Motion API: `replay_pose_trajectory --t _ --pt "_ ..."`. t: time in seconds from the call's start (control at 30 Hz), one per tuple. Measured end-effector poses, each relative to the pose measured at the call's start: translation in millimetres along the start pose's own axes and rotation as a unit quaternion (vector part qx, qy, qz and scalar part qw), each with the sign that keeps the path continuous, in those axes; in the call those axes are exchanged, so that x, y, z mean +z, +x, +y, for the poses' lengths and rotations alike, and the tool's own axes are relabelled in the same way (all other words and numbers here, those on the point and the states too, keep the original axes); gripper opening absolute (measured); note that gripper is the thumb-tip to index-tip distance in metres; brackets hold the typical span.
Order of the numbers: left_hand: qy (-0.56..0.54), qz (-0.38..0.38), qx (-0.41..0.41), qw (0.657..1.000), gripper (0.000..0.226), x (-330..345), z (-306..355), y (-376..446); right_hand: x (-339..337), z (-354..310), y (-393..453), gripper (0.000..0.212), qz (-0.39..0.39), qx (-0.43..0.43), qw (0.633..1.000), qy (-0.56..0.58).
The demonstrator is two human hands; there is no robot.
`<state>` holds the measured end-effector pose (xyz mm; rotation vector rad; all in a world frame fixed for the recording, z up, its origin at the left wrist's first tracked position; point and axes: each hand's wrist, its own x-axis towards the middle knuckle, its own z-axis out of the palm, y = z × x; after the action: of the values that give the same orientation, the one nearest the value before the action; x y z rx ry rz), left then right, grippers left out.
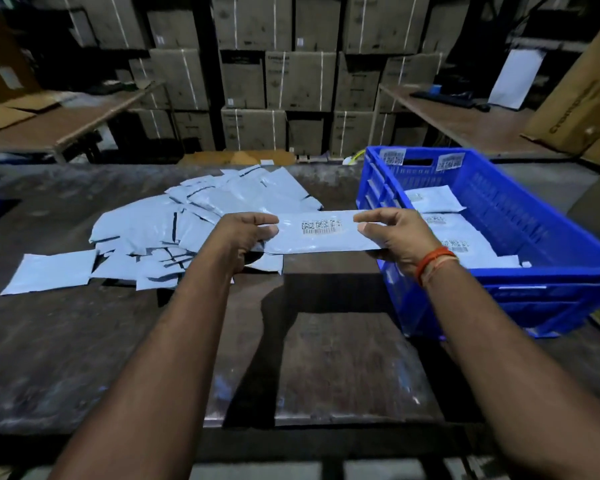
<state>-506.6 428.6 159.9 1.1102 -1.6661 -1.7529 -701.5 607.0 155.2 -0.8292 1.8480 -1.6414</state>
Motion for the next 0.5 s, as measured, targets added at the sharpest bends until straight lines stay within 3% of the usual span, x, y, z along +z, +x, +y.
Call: replay_pose_trajectory --t 0.2,0.5 --pt "0.007 0.0 0.043 0.999 0.019 52.4 44.6 -0.3 -69.1 -29.4 20.1 0.011 -0.021 0.022 0.999 0.021" --pt "0.066 -0.05 0.087 0.993 0.02 210.0 76.7 35.4 -228.6 -36.6 62.5 0.018 0.028 0.08 0.995 -0.057"
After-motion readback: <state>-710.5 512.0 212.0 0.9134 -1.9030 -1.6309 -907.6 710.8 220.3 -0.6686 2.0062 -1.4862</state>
